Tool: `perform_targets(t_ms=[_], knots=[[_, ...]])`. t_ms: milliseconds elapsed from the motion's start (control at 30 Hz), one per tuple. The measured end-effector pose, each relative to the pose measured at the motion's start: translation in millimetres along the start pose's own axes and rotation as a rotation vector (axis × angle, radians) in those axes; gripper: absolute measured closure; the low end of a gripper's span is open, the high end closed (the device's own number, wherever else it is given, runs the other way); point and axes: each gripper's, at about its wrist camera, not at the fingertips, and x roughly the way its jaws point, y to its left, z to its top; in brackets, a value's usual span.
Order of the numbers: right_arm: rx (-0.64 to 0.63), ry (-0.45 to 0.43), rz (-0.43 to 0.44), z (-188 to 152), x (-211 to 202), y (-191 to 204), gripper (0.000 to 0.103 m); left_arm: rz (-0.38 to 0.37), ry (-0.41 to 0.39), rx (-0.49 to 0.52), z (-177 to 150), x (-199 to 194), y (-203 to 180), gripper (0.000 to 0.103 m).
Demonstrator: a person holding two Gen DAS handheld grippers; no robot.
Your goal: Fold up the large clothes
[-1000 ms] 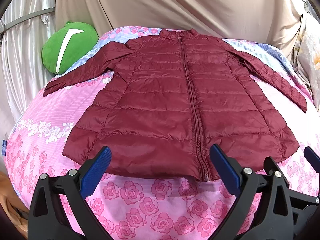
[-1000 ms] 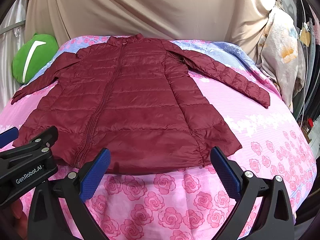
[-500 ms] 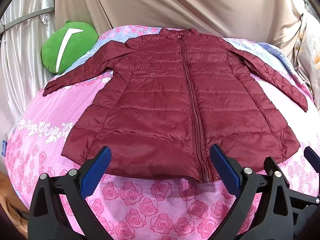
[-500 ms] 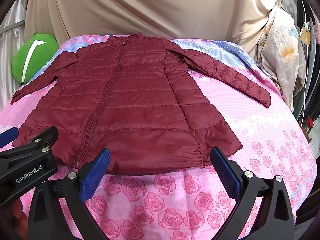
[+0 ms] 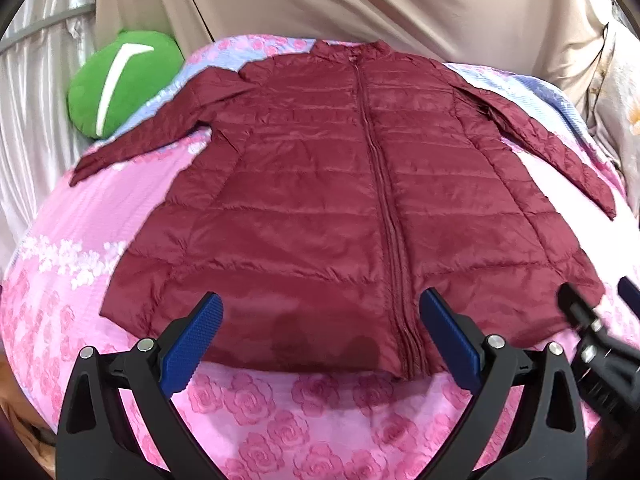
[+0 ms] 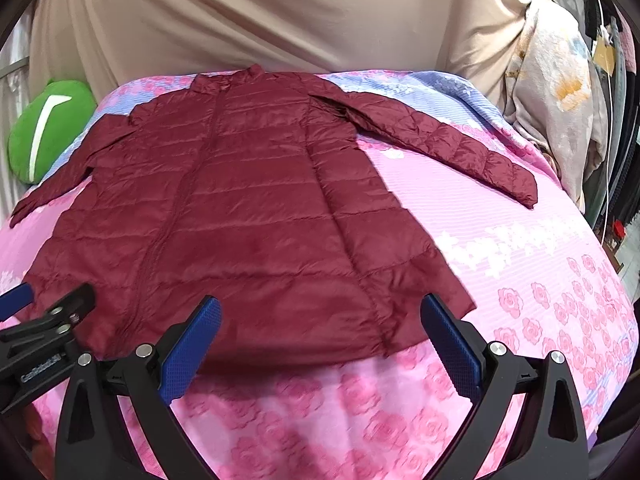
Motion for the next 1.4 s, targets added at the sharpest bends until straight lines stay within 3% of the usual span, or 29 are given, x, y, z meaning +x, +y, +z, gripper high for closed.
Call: perform_targets(t_ms=[167,300,433,633,833,900,933,1000,1067,1133,1300,1400], knots=[[0.15,0.031,-0.034,23.3,39.3,-62.9,0.005,0.014,0.003,-0.059,8.5,11.5,8.1,0.007],[0.223,0.029,-0.117,47.4,73.7,-114.5,0.005,0.009,0.011,-0.138,16.8,19.5,17.7,0.007],[0.34,0.019,-0.196,72.5,112.1,-181.3,0.005,0.038,0.066,-0.117,26.2,33.3,20.3,0.007],[0.561,0.086,-0.165,85.5,170.1,-271.6,0.005,0.028,0.08,-0.101,34.8,45.9,25.2,0.007],[0.688,0.094,-0.13,97.8,208.4,-313.5,0.007,0.041,0.061,-0.027,42.7,57.3,25.7,0.007],[0.707,0.084,-0.134,106.7,221.3,-321.7,0.015,0.025,0.068,-0.057,45.8,62.9,31.9,0.007],[0.711,0.083,-0.145,111.3,226.4,-323.8,0.02,0.014,0.076,-0.074,47.2,65.7,35.3,0.007],[0.72,0.075,-0.183,125.6,236.3,-328.2,0.037,0.001,0.083,-0.101,49.1,69.5,40.9,0.007],[0.736,0.073,-0.18,140.3,241.9,-330.4,0.072,0.009,0.081,-0.126,52.4,72.6,49.2,0.007],[0.728,0.035,-0.182,166.5,241.7,-324.4,0.09,0.023,0.079,-0.133,54.3,73.9,54.8,0.007],[0.497,-0.146,-0.169,263.6,207.6,-249.1,0.094,0.051,0.082,-0.144,65.6,77.9,71.3,0.007],[0.325,-0.278,-0.031,328.2,176.3,-161.9,0.094,0.094,0.06,-0.158,75.7,77.7,81.8,0.007]])
